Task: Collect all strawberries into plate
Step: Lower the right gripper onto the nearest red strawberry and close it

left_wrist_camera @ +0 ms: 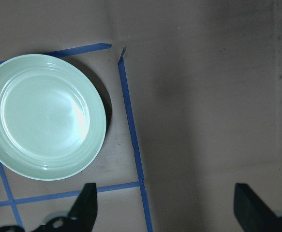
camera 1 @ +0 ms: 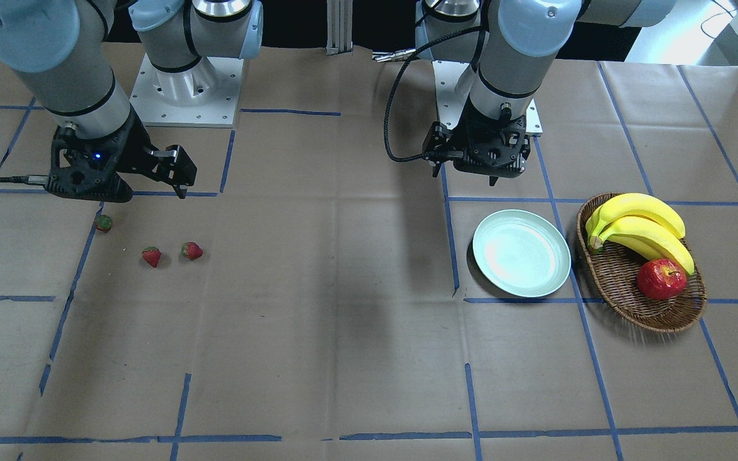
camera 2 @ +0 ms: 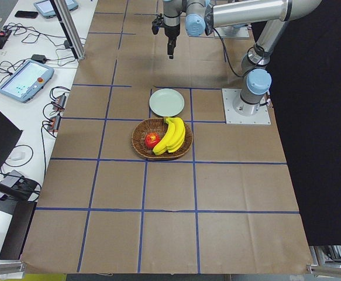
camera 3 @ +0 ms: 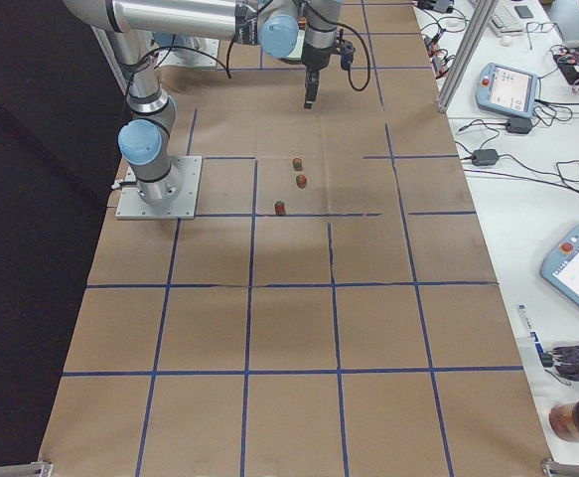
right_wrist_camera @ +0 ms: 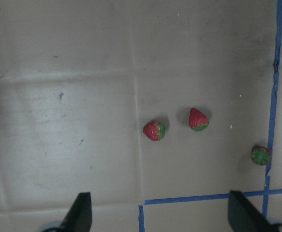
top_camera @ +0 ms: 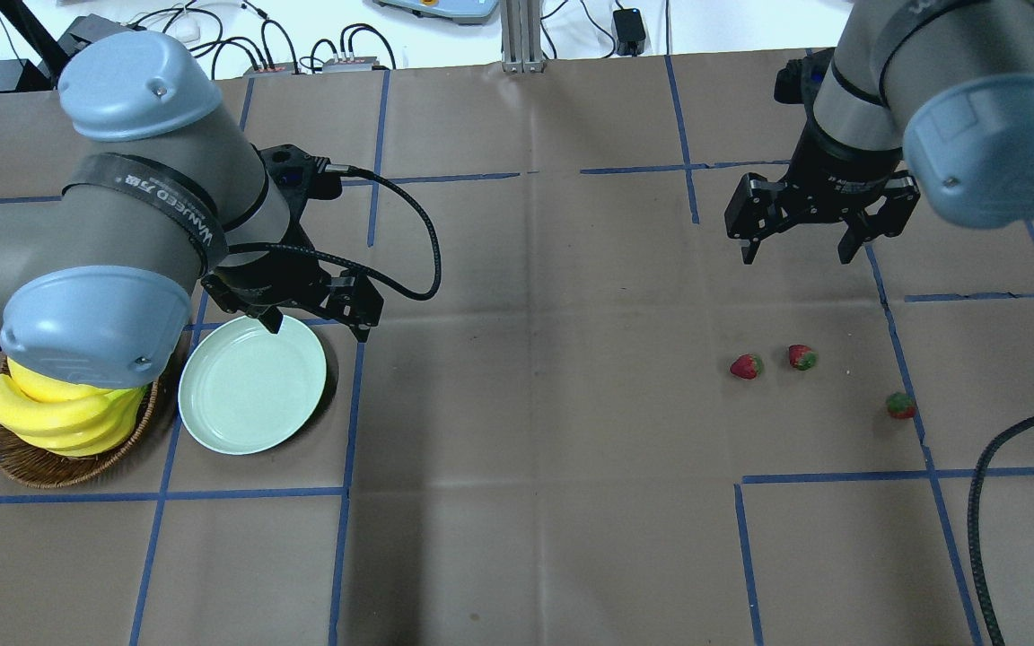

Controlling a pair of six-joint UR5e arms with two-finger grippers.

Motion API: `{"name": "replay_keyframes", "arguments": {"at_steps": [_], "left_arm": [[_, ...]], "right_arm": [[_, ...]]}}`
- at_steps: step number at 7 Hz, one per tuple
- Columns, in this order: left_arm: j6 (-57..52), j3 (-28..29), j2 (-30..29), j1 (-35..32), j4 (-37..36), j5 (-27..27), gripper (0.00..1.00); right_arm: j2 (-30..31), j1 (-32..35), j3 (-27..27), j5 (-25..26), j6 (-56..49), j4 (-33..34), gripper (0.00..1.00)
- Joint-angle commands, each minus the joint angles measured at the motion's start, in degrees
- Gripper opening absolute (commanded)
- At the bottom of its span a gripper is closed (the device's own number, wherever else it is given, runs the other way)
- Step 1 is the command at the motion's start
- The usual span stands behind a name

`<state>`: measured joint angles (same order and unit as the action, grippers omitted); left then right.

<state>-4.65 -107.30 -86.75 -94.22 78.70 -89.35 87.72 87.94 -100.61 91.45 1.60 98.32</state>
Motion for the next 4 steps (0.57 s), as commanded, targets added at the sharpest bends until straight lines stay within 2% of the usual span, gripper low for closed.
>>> {"name": "replay_keyframes", "arguments": {"at_steps": [1, 3, 4], "left_arm": [[0.1, -0.3, -0.3, -0.1, 0.0, 0.0, 1.0], [0.0, -0.1, -0.3, -0.1, 0.0, 0.0, 1.0], [0.0, -0.5, -0.2, 0.0, 0.0, 0.0, 1.0]], "right_arm": [[-0.5, -0.8, -12.0, -0.3, -0.1, 13.9, 1.0], [-2.3, -1.5, -21.9, -0.4, -3.9, 27.0, 1.0], [-4.9, -1.5, -23.0, -0.6, -3.5, 31.4, 1.0]]}}
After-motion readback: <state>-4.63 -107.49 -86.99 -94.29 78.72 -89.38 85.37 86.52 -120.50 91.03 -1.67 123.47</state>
